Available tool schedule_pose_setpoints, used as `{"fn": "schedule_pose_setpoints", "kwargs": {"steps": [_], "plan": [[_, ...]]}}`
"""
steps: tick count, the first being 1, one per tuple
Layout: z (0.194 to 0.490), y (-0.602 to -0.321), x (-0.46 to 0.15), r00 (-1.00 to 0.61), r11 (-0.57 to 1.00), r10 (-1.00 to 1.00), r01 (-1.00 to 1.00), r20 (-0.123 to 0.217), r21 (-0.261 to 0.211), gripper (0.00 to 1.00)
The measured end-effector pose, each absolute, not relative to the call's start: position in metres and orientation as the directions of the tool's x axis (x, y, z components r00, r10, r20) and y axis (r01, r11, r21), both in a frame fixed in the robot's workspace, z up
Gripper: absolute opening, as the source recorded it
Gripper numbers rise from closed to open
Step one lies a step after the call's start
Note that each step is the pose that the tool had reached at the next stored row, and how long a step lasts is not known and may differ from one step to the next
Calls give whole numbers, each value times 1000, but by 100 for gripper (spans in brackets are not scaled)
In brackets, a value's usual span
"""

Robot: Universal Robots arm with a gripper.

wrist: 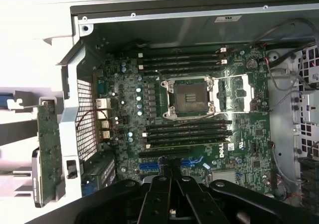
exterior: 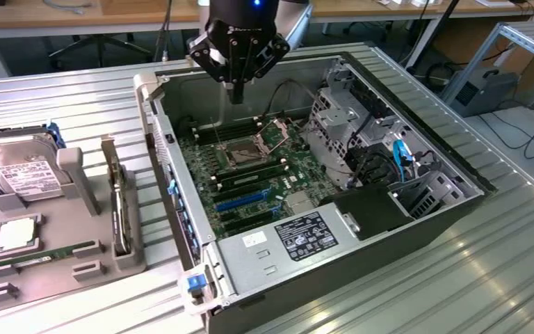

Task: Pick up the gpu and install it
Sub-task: 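Reach for the gpu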

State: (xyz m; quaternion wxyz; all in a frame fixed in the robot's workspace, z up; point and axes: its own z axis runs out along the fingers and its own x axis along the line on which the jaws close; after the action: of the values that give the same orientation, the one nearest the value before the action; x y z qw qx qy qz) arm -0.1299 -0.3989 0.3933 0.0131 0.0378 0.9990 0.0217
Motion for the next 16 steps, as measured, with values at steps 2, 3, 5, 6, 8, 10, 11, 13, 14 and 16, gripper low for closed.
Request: {"fn": "schedule_pose_setpoints", "kwargs": {"steps": [2, 3, 5, 6, 8, 10, 11, 13, 14, 16], "plan": [[393, -399, -133, -997, 996, 76, 75, -25, 44, 11], [393, -399, -134, -997, 996, 76, 75, -25, 44, 11], [393, -399, -136, -997, 996, 76, 75, -25, 44, 11], [393, -399, -137, -997, 996, 76, 75, -25, 44, 11], [393, -399, -139, -997, 996, 76, 75, -25, 44, 11], [393, -399, -140, -997, 996, 76, 75, -25, 44, 11], [393, -399, -141, -997, 996, 76, 75, -25, 44, 11], [393, -399, -144, -997, 996, 76, 75, -25, 44, 11], [393, -399, -145, -997, 996, 76, 75, -25, 44, 11], [393, -399, -146, -997, 996, 76, 75, -25, 44, 11]]}}
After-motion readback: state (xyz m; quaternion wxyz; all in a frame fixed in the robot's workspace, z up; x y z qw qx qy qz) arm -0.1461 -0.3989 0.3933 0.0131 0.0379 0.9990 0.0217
